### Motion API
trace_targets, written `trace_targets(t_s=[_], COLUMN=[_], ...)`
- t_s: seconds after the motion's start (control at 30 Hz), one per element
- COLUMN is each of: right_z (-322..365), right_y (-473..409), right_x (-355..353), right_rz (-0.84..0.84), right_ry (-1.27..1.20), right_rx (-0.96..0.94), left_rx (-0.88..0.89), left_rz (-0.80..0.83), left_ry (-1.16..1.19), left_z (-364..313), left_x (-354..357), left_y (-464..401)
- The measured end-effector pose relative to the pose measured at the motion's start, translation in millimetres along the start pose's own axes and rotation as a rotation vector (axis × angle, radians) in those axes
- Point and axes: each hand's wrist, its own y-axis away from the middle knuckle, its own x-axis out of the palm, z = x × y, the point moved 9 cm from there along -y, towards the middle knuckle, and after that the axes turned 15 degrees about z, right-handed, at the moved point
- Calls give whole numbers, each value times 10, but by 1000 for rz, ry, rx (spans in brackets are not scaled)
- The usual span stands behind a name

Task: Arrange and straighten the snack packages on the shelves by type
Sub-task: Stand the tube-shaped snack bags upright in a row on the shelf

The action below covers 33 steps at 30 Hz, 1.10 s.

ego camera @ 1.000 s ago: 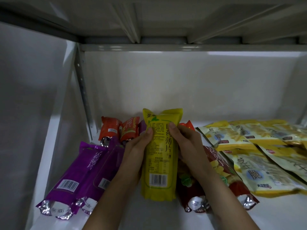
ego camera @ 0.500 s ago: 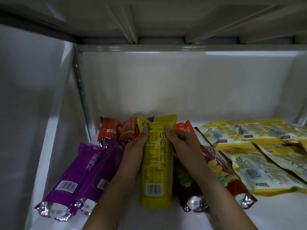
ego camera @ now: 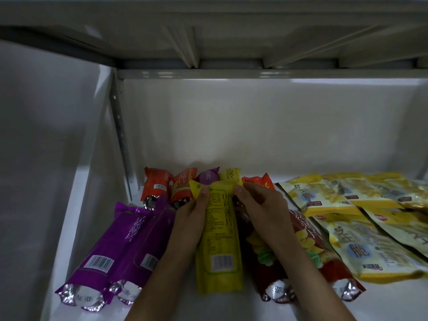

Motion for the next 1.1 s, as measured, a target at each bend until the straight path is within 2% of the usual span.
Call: trace_targets(t_s=[0.17, 0.23, 0.33, 0.4, 0.53, 0.63, 0.73, 0.87, 1.1], right_z=[-18, -12, -15, 3, 70, 137, 130, 187, 433], right_y=[18, 11, -1, 5, 27, 24, 26, 42, -25], right_x=[-2, 4, 37, 63, 124, 144, 124, 171, 362], right_rz=[-23, -19, 5, 16, 54, 62, 41, 62, 96], right_ry=[24, 38, 64, 95, 70, 42, 41, 89, 243], right_rx=[-13, -13, -14, -29, -58, -86, -106, -123, -108], left_rx=[-1, 33, 94, 170, 432, 510, 455, 229, 11], left_rz=[40, 45, -91, -163, -277, -294, -274, -254, -17], left_ry=[-92, -248, -579, -673, -689, -732, -775, -890, -942], left_z=[76, 67, 15, -155, -469, -622, -757, -727, -307], left_x=[21, 43, -13, -42, -96, -172, -343, -629, -921], left_y=[-50, -50, -29, 53, 271, 457, 653, 767, 489])
